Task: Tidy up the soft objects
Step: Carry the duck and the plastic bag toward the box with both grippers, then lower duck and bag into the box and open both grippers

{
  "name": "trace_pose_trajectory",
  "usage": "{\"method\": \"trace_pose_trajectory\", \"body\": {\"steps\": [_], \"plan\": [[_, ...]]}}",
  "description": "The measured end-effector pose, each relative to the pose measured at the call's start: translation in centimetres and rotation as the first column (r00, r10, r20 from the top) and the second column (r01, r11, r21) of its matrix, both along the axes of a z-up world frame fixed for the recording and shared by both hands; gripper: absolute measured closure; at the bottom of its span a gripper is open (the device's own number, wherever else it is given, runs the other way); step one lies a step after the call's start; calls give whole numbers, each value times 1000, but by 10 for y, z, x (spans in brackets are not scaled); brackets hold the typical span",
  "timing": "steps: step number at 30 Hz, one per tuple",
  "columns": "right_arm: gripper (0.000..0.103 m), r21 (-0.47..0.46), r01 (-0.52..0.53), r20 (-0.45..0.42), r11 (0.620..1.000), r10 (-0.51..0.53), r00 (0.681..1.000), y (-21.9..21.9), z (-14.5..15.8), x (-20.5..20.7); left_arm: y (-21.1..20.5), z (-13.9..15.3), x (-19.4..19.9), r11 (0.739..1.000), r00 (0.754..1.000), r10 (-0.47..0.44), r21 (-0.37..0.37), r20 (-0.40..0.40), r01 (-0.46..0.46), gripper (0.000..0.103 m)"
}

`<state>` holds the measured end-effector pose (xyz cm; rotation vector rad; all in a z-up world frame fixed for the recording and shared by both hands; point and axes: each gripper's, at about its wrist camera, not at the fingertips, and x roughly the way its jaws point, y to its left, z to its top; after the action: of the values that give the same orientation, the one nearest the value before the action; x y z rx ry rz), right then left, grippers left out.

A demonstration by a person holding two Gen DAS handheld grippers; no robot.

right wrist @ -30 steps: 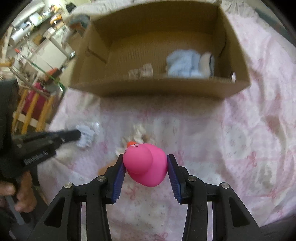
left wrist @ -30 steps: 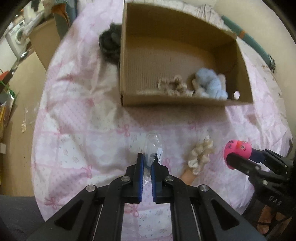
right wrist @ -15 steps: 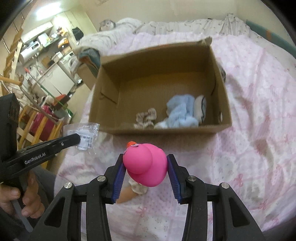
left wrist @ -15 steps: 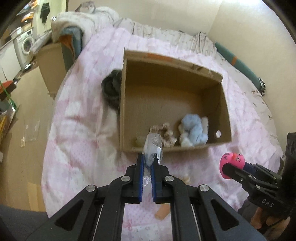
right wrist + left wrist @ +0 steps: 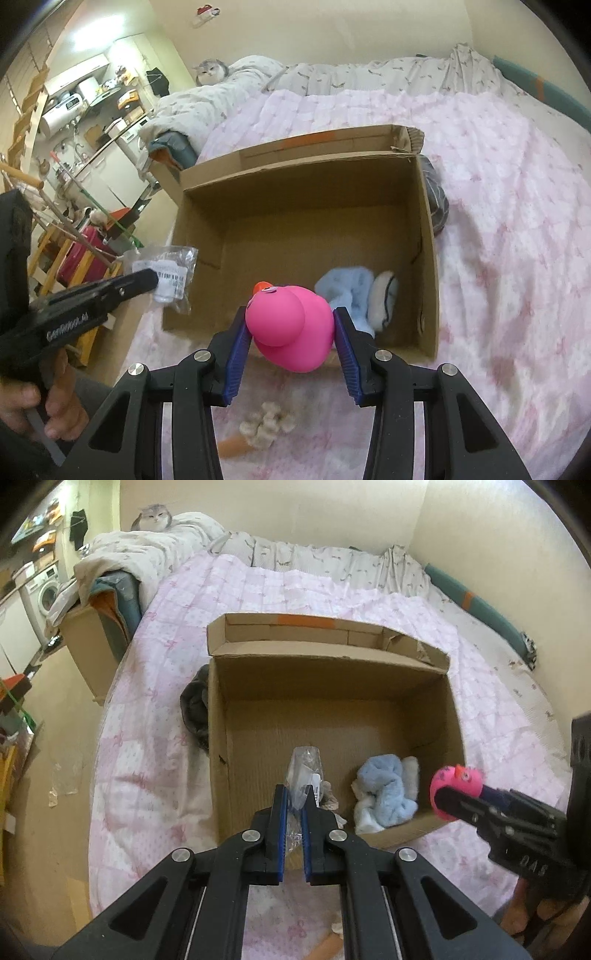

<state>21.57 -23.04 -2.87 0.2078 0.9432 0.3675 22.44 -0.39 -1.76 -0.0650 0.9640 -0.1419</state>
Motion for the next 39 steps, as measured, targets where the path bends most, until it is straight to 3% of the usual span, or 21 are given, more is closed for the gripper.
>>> {"method": "trace_pose_trajectory", "body": {"steps": [12,18,26,33,36,38,39], "plan": [[56,54,45,-37,998,-43,998,-6,-33,26,-12,-39,23,992,997,11,125,-74,-2,96],[56,49,46,-43,998,-44,998,-8,-39,27,-14,-36,25,990,998,27,136,-54,-19,96],[56,20,87,-46,996,-86,995,-15,-47,29,-4,-42,29,995,992,70,75,-101,-63,96],[56,1,55,-26,998,-55,998,0,-44,28,-3,-38,24,994,994,53,101,-93,-44,96],[56,-4,52,-36,999,-52,998,0,-47,29,-1,-39,21,996,993,57,76,-106,-49,89],[56,1,68,-52,998,-68,996,-4,-50,30,-1,-40,18,995,993,67,76,-102,-60,74],[56,5,76,-60,997,-75,995,-7,-51,31,0,-40,17,995,992,75,79,-99,-67,58]]}}
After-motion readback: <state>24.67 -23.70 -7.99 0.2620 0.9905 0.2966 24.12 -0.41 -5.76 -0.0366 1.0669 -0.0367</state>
